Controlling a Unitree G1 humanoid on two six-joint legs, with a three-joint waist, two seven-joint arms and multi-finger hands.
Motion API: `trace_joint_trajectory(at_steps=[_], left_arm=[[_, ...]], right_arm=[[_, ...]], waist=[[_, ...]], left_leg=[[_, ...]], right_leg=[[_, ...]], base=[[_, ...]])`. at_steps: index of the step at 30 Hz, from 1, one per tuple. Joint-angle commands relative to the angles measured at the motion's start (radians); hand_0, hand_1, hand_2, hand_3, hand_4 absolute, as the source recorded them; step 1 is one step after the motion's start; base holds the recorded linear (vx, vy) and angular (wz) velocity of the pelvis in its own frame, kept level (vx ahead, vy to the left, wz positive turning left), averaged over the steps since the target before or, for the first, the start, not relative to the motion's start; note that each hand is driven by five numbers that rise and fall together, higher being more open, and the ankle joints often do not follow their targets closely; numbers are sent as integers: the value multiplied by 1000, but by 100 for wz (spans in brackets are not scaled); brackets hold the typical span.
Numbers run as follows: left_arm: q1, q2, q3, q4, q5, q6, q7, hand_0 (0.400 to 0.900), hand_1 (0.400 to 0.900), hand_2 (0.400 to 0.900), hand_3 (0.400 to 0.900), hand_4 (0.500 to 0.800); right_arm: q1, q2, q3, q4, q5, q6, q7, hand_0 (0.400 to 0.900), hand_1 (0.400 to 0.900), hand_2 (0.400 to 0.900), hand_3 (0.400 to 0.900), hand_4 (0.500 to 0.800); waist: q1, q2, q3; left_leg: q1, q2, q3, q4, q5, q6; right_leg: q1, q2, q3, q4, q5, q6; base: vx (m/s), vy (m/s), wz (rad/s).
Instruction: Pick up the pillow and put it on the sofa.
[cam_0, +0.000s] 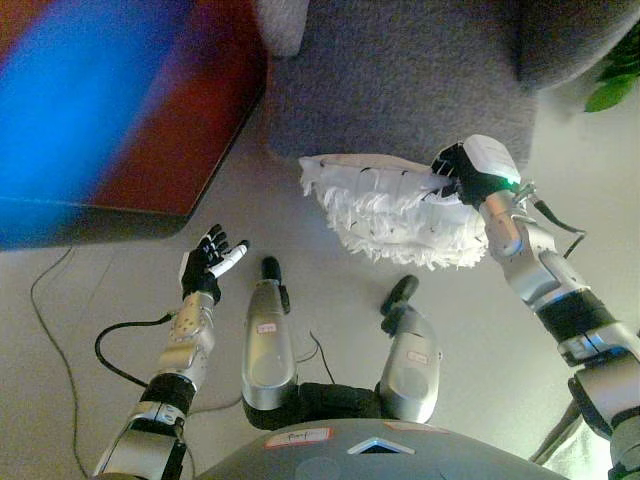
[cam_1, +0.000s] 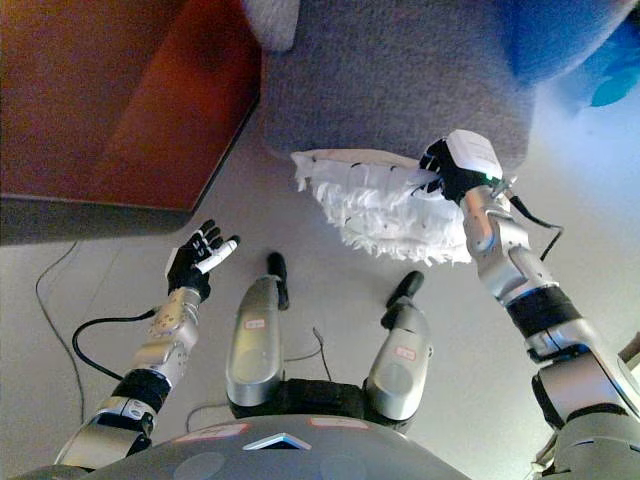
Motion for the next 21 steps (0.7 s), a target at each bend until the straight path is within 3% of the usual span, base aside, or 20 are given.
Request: trace_joint_trajectory(at_steps=[1,5,11,15,21], left_arm=[[45,32,28,49,84,-36,5,900,900,900,900,800],[86,6,81,97,128,-37,-14,900,900,900,900,800],[101,5,129,156,146,-30,-27,900,900,900,900,800],[98,12,139,176,152,-25,-31,900,900,900,900,800],[97,33,147,171,140,-12,-69,900,900,900,900,800]], right_arm=[[-14,-83,-171,-226,-69,-100,-165,400,400,400,400,500],[133,-97,-293,-362,-68,-186,-186,400,400,400,400,500],[174,-118,-386,-471,-40,-254,-186,400,400,400,400,500],[142,-138,-410,-496,-21,-266,-177,400,400,400,400,500],[-12,-216,-386,-412,81,-222,-129,400,400,400,400,500]], waist=[[1,-61,-194],[-22,-58,-267],[-29,-53,-328],[-30,-58,-347],[4,-102,-377]], left_leg=[[143,-40,17,-177,30,53],[239,-67,54,-264,23,65],[322,-104,71,-362,28,79],[351,-111,70,-391,29,83],[376,-93,68,-408,35,72]], right_leg=[[33,-91,43,-58,115,87],[69,-85,49,-106,183,101],[68,-77,55,-101,251,101],[69,-67,60,-82,249,101],[113,-47,22,-96,227,101]], base=[[129,42,-30],[91,46,-27],[61,17,-15],[77,-1,5],[145,-81,23]])
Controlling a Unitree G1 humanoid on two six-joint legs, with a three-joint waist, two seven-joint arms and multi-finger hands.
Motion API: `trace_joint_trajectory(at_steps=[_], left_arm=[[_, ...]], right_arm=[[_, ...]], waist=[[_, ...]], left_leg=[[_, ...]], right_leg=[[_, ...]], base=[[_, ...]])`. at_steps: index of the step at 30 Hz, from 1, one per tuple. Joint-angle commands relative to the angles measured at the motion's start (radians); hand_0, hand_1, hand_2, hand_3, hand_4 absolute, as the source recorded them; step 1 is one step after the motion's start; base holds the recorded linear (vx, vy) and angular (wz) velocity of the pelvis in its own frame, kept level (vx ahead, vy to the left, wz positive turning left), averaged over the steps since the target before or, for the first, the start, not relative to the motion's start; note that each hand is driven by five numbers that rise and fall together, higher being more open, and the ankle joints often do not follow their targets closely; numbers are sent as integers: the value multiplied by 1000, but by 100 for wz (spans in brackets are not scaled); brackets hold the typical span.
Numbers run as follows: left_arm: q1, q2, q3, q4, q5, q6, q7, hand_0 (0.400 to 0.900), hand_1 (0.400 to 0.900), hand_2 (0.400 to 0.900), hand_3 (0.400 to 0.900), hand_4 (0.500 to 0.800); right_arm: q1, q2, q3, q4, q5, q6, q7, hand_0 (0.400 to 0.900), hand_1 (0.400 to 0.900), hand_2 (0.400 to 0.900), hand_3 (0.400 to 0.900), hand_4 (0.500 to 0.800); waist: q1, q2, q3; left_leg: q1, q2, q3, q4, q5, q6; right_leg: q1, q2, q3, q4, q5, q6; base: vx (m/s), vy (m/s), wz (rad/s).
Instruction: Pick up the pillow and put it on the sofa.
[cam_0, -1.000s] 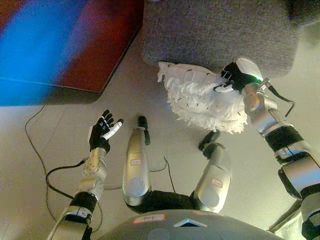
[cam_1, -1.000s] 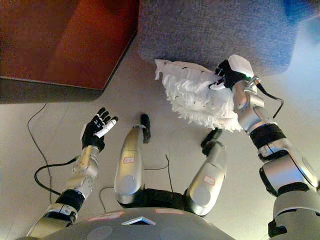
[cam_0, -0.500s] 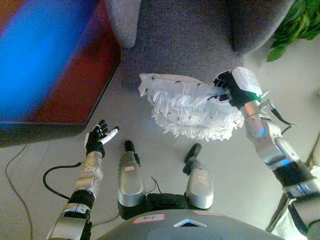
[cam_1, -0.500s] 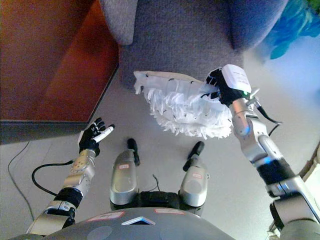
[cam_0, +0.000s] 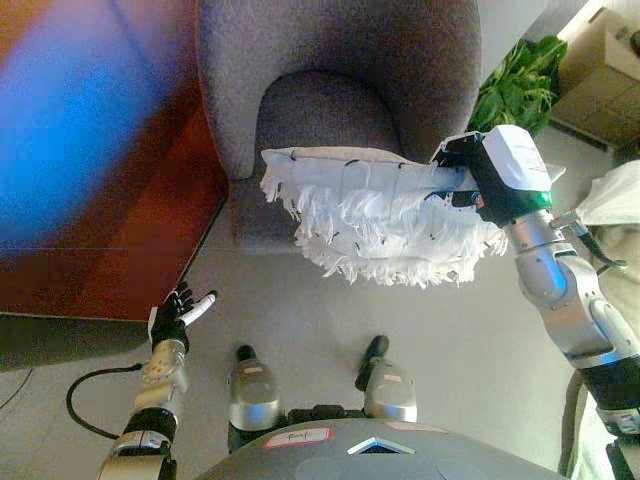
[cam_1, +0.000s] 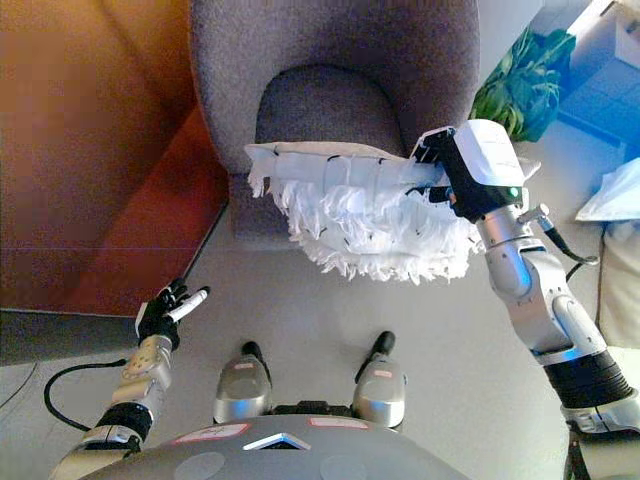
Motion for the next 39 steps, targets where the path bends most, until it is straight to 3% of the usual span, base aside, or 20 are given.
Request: trace_joint_trajectory(at_steps=[1,4,9,14,16,17,19,22,26,27,30,35,39], left_arm=[[-12,38,-37,-11,28,-29,-46,900,900,900,900,800],[11,46,-46,-46,28,-19,-74,900,900,900,900,800],[67,79,-57,-130,0,0,-92,900,900,900,900,800],[98,137,-79,-189,-55,3,-112,900,900,900,900,800],[90,166,-93,-206,-73,-4,-121,900,900,900,900,800],[78,185,-100,-213,-90,-10,-128,900,900,900,900,800],[59,221,-106,-230,-128,-27,-155,900,900,900,900,800],[67,228,-115,-284,-156,-32,-156,900,900,900,900,800],[80,235,-118,-319,-164,-12,-159,900,900,900,900,800],[90,242,-120,-330,-168,-2,-163,900,900,900,900,800],[106,248,-123,-348,-189,8,-167,900,900,900,900,800],[113,259,-134,-368,-183,26,-174,900,900,900,900,800],[134,252,-140,-374,-184,48,-183,900,900,900,900,800]], right_arm=[[-328,-116,-145,3,129,-26,-72,400,400,400,400,500],[-392,-161,-117,101,156,-21,-41,400,400,400,400,500],[-585,-219,23,395,268,-5,48,400,400,400,400,500],[-976,-226,338,863,385,1,189,400,400,400,400,500],[-1115,-215,460,1020,395,46,178,400,400,400,400,500],[-1182,-191,494,1121,359,49,176,900,900,900,900,800],[-1305,-169,577,1254,290,79,144,900,900,900,900,800],[-1385,-176,625,1317,260,159,63,900,900,900,900,800],[-1417,-186,652,1341,190,202,-15,900,900,900,900,800],[-1432,-192,667,1347,161,246,-69,900,900,900,900,800],[-1431,-203,654,1352,164,289,-154,900,900,900,900,800],[-1411,-237,612,1352,172,299,-272,900,900,900,900,800],[-1377,-271,565,1337,221,260,-296,900,900,900,900,800]], waist=[[56,-23,-106],[80,-39,-109],[132,-58,-110],[220,-63,-83],[259,-62,-66],[276,-54,-53],[312,-48,-18],[338,-26,21],[351,-13,40],[354,-8,45],[352,0,43],[344,-10,27],[323,-17,-13]], left_leg=[[127,-62,-21,-194,25,63],[131,-50,-30,-200,35,53],[128,-22,-52,-213,71,26],[83,9,-101,-195,105,-8],[49,22,-127,-196,120,-20],[36,39,-149,-196,110,-35],[-15,55,-180,-200,126,-47],[-63,62,-210,-202,143,-54],[-86,69,-223,-199,152,-56],[-89,76,-223,-197,156,-57],[-86,85,-216,-192,158,-58],[-61,91,-201,-191,152,-52],[-13,90,-173,-202,146,-46]], right_leg=[[15,-61,11,10,38,199],[46,-46,-16,-7,8,199],[98,2,-59,-52,-79,184],[135,31,-100,-90,-123,172],[136,37,-115,-108,-120,174],[141,53,-110,-120,-130,183],[123,60,-122,-138,-124,187],[104,57,-138,-149,-113,192],[97,50,-148,-150,-107,197],[98,48,-153,-149,-105,199],[106,47,-155,-150,-103,199],[126,43,-156,-150,-94,199],[149,39,-148,-150,-92,199]], base=[[202,-121,39],[179,-88,32],[162,-70,26],[108,-109,27],[12,-192,26],[-102,-275,24],[-197,-246,18],[-109,-105,15],[-26,-37,10],[0,0,0],[-2,8,-2],[3,5,-7],[69,82,-10]])
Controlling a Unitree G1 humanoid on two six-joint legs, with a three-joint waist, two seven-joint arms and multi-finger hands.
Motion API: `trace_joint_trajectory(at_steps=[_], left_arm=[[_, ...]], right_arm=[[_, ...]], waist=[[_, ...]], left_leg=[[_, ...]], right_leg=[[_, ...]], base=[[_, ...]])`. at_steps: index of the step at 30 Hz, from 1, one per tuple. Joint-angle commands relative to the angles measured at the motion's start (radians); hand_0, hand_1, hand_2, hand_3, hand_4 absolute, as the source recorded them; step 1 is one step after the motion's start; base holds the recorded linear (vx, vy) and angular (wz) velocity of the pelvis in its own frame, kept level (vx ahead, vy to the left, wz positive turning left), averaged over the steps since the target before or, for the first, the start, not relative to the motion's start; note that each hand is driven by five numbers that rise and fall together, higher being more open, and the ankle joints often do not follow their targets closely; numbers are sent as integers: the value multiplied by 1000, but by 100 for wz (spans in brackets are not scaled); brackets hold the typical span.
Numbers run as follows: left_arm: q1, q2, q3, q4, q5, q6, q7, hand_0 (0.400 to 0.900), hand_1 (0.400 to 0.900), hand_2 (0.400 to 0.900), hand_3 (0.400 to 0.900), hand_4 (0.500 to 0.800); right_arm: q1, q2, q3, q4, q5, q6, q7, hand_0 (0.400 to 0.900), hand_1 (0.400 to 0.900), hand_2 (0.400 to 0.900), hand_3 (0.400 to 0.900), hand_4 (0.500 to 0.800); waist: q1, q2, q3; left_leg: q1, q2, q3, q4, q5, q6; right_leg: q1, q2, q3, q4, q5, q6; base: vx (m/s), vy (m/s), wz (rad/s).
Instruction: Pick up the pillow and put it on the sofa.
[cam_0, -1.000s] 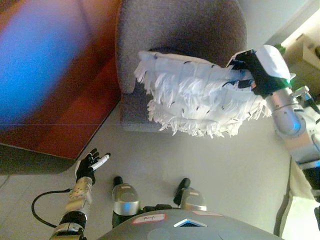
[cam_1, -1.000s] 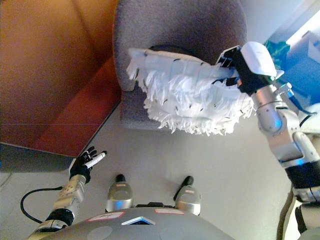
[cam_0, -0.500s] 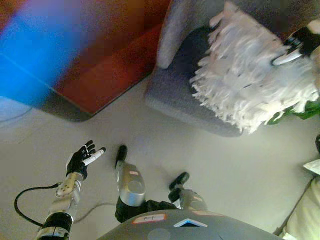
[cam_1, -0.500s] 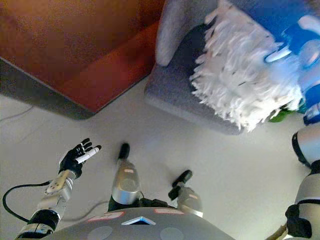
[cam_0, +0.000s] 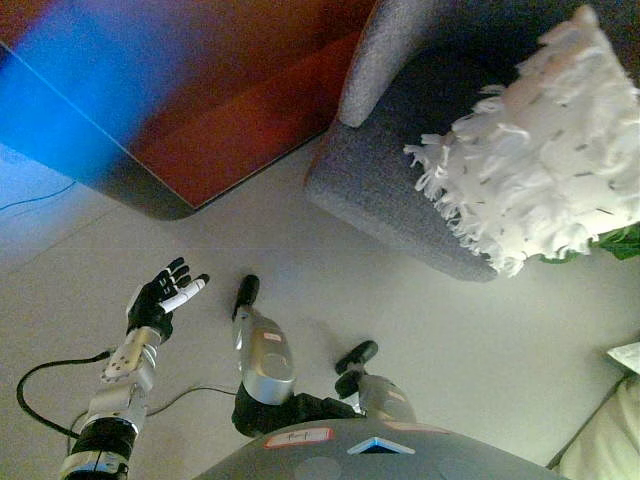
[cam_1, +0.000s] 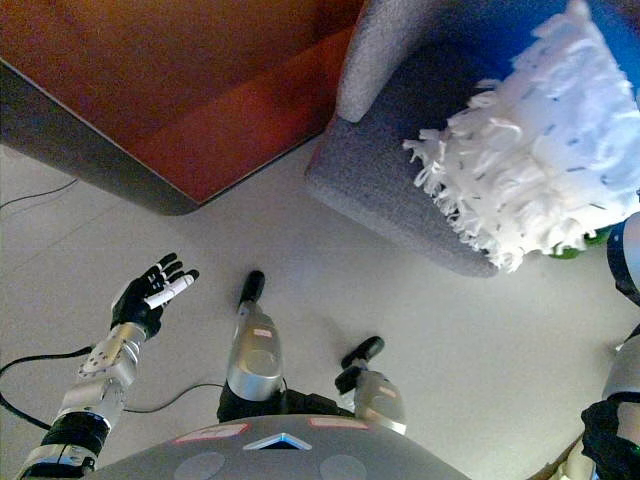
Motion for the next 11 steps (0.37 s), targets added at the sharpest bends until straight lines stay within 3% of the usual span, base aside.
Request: trace_joint_trajectory(at_steps=[1,7,11], left_arm=[[25,55,-94,-57,-7,-17,-16,900,900,900,900,800],[40,23,-112,-18,19,-12,-38,900,900,900,900,800],[40,-11,-127,6,48,-21,-51,900,900,900,900,800]], right_arm=[[-81,-184,-16,-19,4,-17,-116,900,900,900,900,800],[6,-193,-99,-139,101,-141,-115,900,900,900,900,800],[204,-181,-249,-333,170,-208,-141,900,900,900,900,800]], waist=[[18,-16,-108],[-26,-15,-161],[-75,-11,-180]], left_leg=[[118,20,81,-36,-63,49],[182,-2,114,-53,-80,66],[206,-39,145,-57,-85,91]], right_leg=[[59,-101,17,14,9,114],[77,-111,35,19,13,114],[60,-139,48,37,27,114]], base=[[76,114,-8],[29,118,-12],[-49,137,-14]])
